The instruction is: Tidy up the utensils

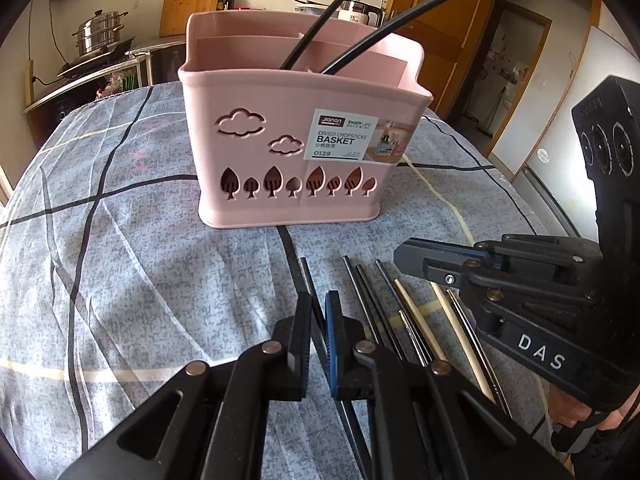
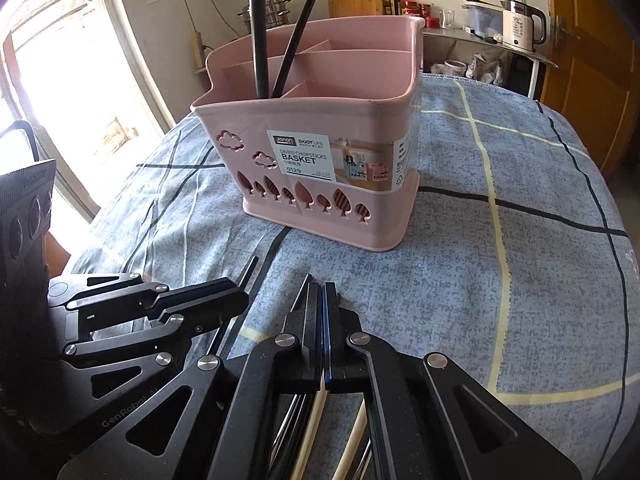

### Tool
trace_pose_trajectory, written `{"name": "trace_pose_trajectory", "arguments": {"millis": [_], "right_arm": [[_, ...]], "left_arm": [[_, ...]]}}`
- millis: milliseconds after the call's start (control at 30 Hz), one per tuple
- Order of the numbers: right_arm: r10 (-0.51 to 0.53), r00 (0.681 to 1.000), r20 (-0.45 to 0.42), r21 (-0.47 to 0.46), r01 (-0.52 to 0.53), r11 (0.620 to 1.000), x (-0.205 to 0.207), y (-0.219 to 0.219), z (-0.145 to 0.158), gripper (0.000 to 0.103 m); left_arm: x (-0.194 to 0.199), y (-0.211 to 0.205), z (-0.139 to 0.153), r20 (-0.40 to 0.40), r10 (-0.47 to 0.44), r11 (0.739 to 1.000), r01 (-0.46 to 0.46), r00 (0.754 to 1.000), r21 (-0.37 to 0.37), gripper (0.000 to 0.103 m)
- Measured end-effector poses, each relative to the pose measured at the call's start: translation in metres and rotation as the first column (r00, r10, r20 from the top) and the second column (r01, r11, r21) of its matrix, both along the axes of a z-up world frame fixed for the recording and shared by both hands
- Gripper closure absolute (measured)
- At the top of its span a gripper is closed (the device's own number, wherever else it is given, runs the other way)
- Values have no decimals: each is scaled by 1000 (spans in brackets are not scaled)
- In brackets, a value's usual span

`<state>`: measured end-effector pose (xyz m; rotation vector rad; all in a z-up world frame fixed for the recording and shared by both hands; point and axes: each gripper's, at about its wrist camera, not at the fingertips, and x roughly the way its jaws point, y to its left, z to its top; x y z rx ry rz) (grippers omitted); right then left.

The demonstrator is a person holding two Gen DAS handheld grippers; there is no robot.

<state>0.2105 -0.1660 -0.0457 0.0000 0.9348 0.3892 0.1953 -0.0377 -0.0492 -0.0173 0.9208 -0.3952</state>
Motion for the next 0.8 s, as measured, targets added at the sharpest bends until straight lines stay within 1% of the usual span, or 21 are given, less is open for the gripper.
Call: {"name": "trace_pose_trajectory", "arguments": {"millis": [67, 133, 300, 400, 533, 667, 800], "right_arm": [[-1, 1000, -5, -10, 1, 1000, 2, -1, -2, 101], [-10, 1000, -8, -3, 10, 1000, 4, -3, -4, 92], [-56, 998, -21, 37, 57, 998, 8, -22, -6, 91], [-57, 998, -28, 42, 58, 997, 9, -24, -6, 91], [-23, 999, -45, 2, 23, 1000, 11, -12, -9, 91], [-9, 996, -91, -50, 5, 999, 17, -1, -22, 91], [-10, 996, -90, -83, 2, 997, 19, 6, -22, 91]], "left_arm": [[-1, 2, -1, -2, 4, 1000, -4, 1000, 3, 96], [-2, 4, -2, -8, 12, 1000, -12, 1000, 9, 96], [-4, 9, -10, -29, 25, 999, -24, 999, 34, 96], [-5, 12, -13, -33, 27, 999, -26, 999, 31, 96], [-6, 13, -14, -30, 25, 999, -24, 999, 35, 96], [-6, 13, -13, -34, 22, 999, -21, 999, 36, 95], [-4, 7, -13, -34, 16, 999, -15, 999, 45, 95]]}}
